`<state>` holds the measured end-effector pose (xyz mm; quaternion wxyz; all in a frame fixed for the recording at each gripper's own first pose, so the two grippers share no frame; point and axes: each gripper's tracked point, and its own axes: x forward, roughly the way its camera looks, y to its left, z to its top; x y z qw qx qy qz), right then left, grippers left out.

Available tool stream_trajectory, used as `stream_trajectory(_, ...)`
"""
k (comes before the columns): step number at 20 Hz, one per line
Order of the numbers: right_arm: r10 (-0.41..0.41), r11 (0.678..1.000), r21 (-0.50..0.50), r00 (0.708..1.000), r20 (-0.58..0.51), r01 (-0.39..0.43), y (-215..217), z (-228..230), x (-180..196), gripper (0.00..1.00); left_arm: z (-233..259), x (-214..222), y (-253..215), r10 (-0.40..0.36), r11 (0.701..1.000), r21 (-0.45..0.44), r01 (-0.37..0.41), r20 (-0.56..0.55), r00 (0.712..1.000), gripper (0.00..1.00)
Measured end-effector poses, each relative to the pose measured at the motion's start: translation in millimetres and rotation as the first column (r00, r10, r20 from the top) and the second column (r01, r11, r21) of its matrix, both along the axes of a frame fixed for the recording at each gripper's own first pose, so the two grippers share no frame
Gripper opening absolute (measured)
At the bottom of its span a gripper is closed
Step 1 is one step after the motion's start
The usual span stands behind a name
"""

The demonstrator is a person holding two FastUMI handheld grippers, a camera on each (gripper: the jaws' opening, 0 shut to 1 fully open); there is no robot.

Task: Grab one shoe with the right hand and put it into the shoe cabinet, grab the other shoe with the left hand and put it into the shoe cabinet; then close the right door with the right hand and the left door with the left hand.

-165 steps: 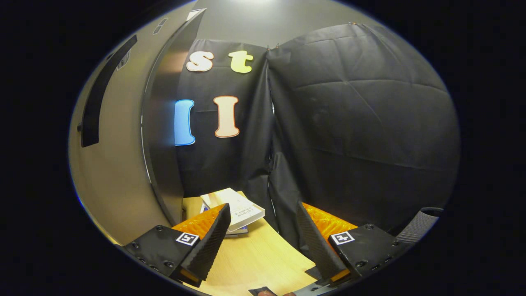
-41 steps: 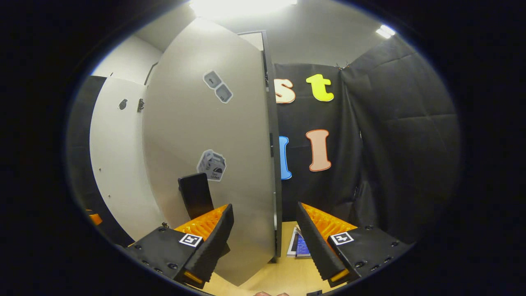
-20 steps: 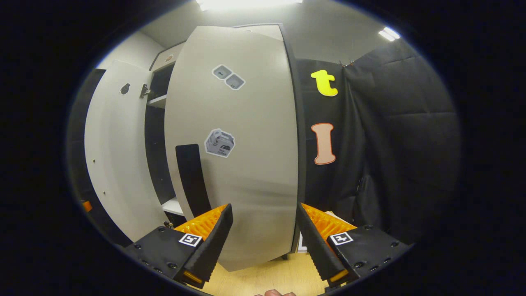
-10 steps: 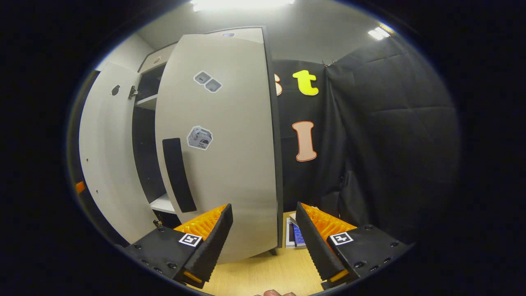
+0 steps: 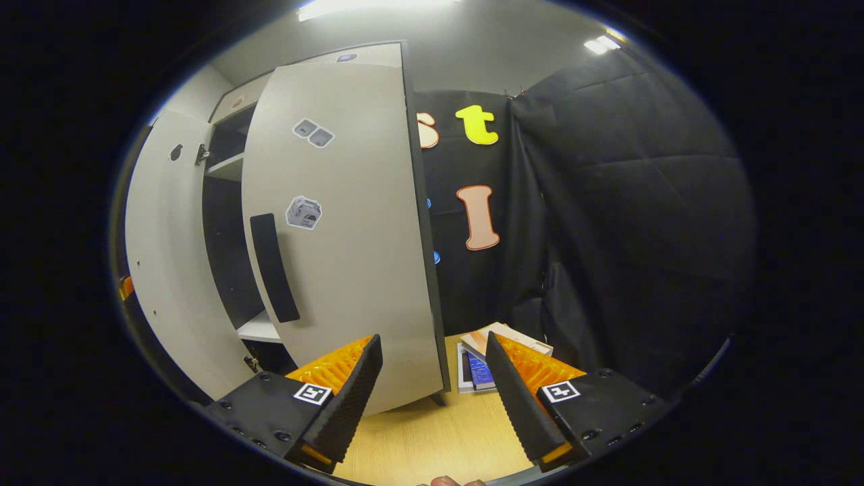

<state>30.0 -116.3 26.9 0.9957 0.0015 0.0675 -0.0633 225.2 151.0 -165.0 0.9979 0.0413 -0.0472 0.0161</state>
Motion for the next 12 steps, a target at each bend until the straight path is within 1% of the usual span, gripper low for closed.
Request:
stream_trajectory(1, -0.004, 1.000, 0.012, 1.000, -0.003, 0.004, -2.6, -1.6, -0.7, 0.98, -2.8, 1.6, -2.1, -0.024, 0.999, -0.032, 0.024, -0.016, 1.000, 0.95)
stream_trajectory(3, -0.015, 0.999, 0.032, 1.000, -0.008, 0.015, -7.3, -6.2, -1.2, 0.98, -9.6, 4.6, -1.7, -0.047, 0.995, -0.093, 0.043, -0.038, 0.998, 0.94)
stream_trajectory(7, -0.024, 0.998, 0.064, 1.000, -0.020, 0.025, -12.1, -14.9, -0.8, 0.98, -10.3, 2.0, -8.7, -0.054, 0.992, -0.112, 0.049, -0.047, 0.997, 0.94)
stream_trajectory(9, -0.029, 0.998, 0.061, 0.999, -0.020, 0.030, -13.5, -16.1, 0.5, 0.98, -10.3, 0.3, -30.1, -0.094, 0.989, -0.123, 0.087, -0.049, 0.994, 0.94)
stream_trajectory(12, -0.022, 0.998, 0.054, 1.000, -0.011, 0.022, -13.8, -14.6, 3.2, 0.98, -16.1, 2.4, -74.5, -0.168, 0.975, -0.160, 0.156, -0.060, 0.984, 0.95)
